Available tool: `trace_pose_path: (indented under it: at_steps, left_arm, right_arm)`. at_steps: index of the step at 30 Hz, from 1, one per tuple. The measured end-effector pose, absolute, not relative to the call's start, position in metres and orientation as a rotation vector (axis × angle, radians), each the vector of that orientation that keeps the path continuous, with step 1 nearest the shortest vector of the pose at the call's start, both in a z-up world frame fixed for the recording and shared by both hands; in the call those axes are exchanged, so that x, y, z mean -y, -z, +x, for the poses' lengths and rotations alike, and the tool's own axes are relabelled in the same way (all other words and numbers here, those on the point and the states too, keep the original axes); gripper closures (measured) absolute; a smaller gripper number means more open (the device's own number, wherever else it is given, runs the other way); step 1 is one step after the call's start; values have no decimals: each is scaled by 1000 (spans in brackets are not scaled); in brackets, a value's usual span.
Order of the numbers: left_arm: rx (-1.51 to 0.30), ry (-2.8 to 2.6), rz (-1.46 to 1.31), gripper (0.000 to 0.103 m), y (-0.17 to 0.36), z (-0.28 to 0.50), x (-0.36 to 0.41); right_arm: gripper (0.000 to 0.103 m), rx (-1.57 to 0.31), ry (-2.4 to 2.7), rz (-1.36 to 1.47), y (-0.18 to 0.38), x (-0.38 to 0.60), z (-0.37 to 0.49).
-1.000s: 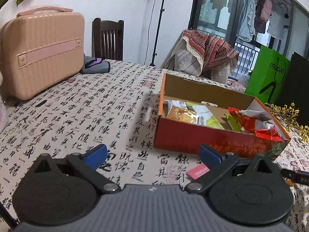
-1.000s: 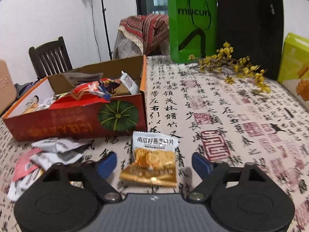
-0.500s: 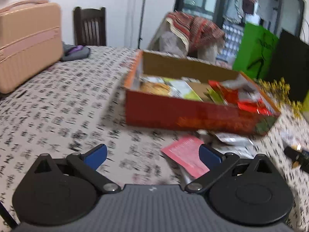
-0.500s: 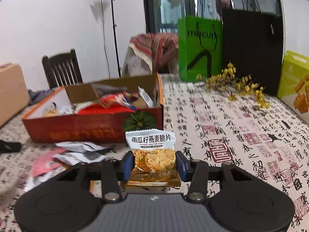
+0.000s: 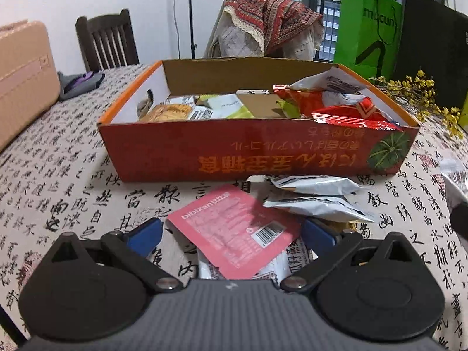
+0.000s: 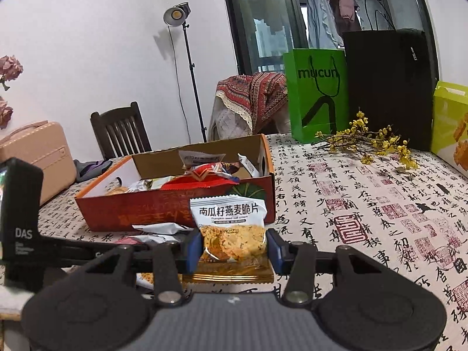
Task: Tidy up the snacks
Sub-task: 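Grasp the pink bibizan packet with the left gripper while the right holds the cracker packet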
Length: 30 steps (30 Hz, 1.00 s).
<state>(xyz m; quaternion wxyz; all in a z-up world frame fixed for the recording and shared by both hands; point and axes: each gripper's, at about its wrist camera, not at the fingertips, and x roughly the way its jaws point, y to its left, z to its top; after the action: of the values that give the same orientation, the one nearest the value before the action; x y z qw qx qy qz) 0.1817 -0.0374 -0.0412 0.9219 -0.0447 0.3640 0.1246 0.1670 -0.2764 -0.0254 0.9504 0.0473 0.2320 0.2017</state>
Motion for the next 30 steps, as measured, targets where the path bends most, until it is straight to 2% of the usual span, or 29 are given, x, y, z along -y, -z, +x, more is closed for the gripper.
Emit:
trace_pose_path:
  at_steps: [12, 30]
  left_arm:
    - [-793, -339, -218, 0, 42, 163, -34]
    - [-825, -487, -218, 0, 48, 219, 3]
  right_arm:
    - [56, -482, -434, 132, 35, 280, 165]
    - [56, -522, -420, 140, 49, 281, 176]
